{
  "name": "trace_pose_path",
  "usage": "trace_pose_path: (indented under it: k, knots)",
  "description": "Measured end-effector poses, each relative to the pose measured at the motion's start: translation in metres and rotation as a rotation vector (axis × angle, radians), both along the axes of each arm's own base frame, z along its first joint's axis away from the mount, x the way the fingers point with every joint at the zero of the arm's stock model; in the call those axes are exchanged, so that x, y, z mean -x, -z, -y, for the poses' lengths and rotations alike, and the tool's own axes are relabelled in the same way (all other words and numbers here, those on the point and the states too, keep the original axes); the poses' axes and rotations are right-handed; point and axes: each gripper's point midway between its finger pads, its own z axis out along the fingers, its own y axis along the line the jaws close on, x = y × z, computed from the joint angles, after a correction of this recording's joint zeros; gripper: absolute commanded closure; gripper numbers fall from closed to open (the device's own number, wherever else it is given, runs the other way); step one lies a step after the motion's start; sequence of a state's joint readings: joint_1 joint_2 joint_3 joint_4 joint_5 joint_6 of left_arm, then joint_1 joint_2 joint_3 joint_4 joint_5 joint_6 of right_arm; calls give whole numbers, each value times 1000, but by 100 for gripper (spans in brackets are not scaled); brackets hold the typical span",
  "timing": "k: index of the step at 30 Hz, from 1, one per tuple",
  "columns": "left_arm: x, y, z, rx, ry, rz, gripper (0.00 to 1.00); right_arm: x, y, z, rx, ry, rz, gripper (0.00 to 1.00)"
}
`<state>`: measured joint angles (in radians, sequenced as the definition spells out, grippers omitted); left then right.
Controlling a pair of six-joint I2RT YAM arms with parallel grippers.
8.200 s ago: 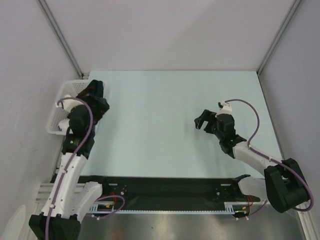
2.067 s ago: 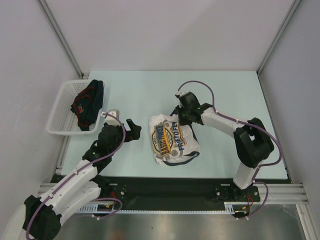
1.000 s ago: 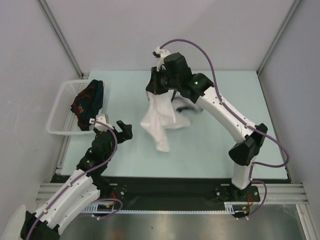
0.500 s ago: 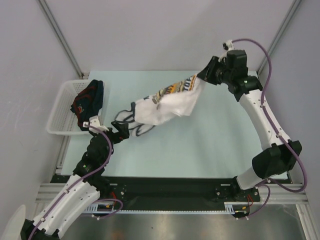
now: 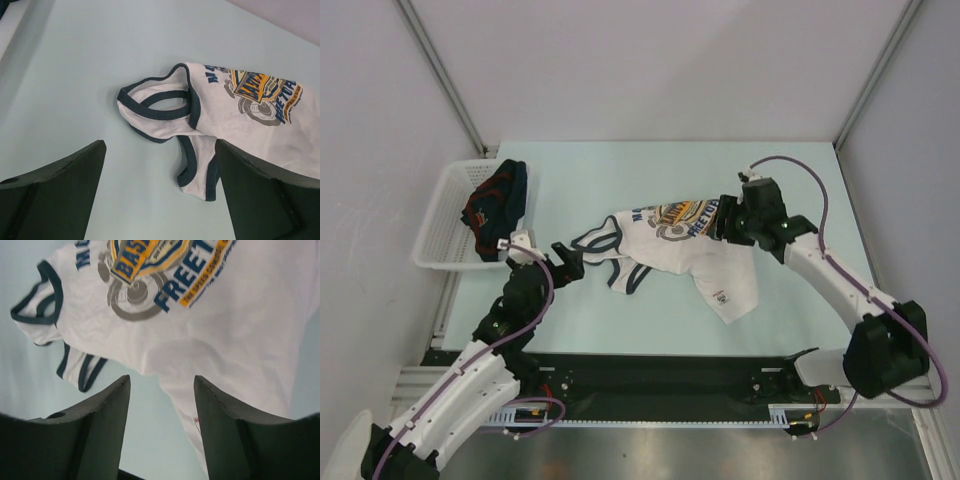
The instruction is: Fold and stack the tank tops
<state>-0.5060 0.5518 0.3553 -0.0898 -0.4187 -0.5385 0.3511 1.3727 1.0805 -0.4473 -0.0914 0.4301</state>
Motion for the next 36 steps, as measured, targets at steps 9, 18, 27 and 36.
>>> trace_pose_path:
  k: [9, 18, 27, 36]
  knots:
    - [-3, 27, 18, -31, 83, -97, 4, 92, 37, 34, 49, 90, -33, 40]
    - [-1, 41, 30, -40, 137, -147, 4, 156, 89, 24, 120, 80, -209, 39]
    - [-1, 45, 32, -47, 149, -160, 4, 175, 128, 23, 189, 71, -301, 44]
    - [-3, 47, 35, -62, 157, -175, 3, 166, 149, 15, 229, 62, -326, 100]
